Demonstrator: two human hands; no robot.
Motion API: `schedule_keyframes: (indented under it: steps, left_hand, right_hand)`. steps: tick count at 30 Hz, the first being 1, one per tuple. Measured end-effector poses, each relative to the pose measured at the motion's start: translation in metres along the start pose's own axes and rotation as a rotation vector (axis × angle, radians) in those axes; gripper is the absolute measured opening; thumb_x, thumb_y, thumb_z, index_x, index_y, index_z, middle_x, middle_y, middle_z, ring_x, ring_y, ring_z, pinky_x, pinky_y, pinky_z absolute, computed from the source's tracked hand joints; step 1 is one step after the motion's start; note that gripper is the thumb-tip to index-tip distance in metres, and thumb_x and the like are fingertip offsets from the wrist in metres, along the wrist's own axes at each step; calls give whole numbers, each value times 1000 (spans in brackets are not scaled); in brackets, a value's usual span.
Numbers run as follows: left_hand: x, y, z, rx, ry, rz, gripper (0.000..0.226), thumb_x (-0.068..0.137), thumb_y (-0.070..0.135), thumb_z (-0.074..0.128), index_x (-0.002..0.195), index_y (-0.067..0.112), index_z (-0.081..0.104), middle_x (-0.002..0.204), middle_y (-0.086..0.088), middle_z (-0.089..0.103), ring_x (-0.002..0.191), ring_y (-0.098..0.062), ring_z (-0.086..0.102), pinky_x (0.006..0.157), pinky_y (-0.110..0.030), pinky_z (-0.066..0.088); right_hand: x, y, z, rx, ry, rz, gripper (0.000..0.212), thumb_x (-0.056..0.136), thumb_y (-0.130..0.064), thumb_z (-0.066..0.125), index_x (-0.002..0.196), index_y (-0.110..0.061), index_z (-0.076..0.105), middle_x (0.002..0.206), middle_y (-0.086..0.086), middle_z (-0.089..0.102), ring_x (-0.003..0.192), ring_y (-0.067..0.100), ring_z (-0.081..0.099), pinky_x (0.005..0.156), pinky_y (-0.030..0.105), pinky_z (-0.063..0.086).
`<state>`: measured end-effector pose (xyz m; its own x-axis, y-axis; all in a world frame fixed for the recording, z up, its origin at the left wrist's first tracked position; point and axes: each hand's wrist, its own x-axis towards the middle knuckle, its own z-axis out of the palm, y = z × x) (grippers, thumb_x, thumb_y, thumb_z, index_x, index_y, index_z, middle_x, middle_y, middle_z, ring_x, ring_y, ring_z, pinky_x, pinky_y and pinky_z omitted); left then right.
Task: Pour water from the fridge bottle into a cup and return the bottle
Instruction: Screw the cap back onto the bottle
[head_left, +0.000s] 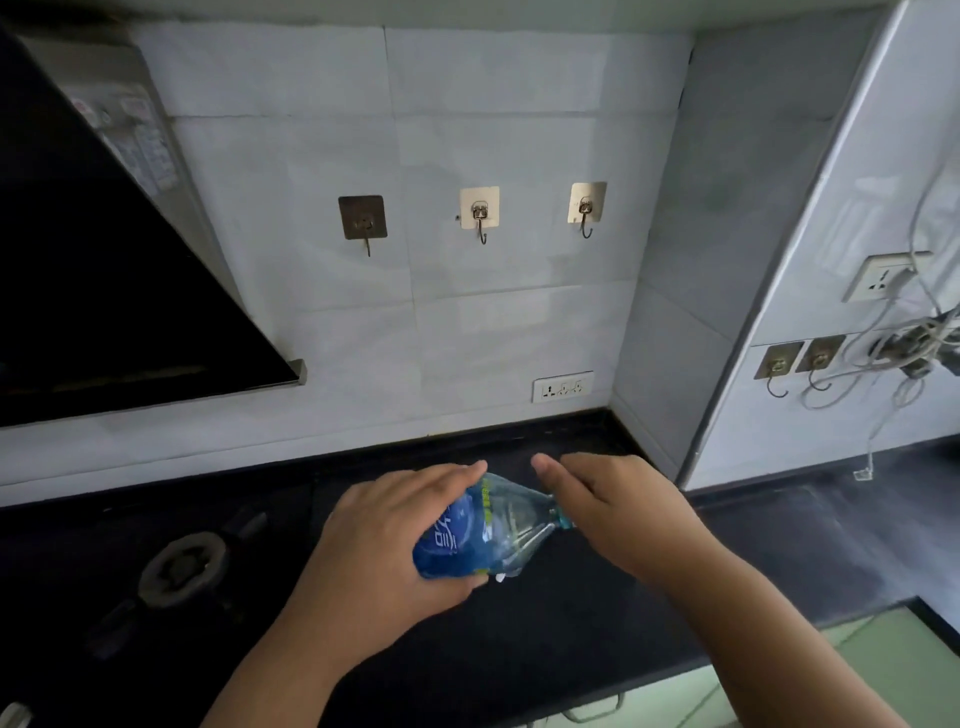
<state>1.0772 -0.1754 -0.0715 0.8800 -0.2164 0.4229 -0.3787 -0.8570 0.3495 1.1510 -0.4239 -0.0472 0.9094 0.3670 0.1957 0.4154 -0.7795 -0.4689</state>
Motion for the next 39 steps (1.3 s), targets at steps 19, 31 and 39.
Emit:
schedule_keyframes:
  steps: [19,31,39]
  left_hand:
    - [3,20,-6,-359,65,-29,96,60,55,95,143,62,48,130,32,63,120,4,61,105,-30,50]
    - [16,35,-10,117,148,118,88,70,64,82,150,45,49,135,27,64,116,-6,65,97,-35,51]
    - [19,44,1,-280,40,-43,97,64,51,95,148,51,48,124,37,60,116,6,60,99,-16,50]
  right_hand:
    - [-20,-16,-6,38,429,-98,54,105,-50,26,61,-22,38,57,-4,47,55,16,46,53,36,35]
    - [-9,-11,-19,88,202,221,52,104,-46,31,63,-16,42,61,-3,52,61,21,50,59,35,36]
    - [-20,6,-18,61,423,-74,47,105,-42,35,62,-21,36,58,-6,42,61,10,46,53,25,29]
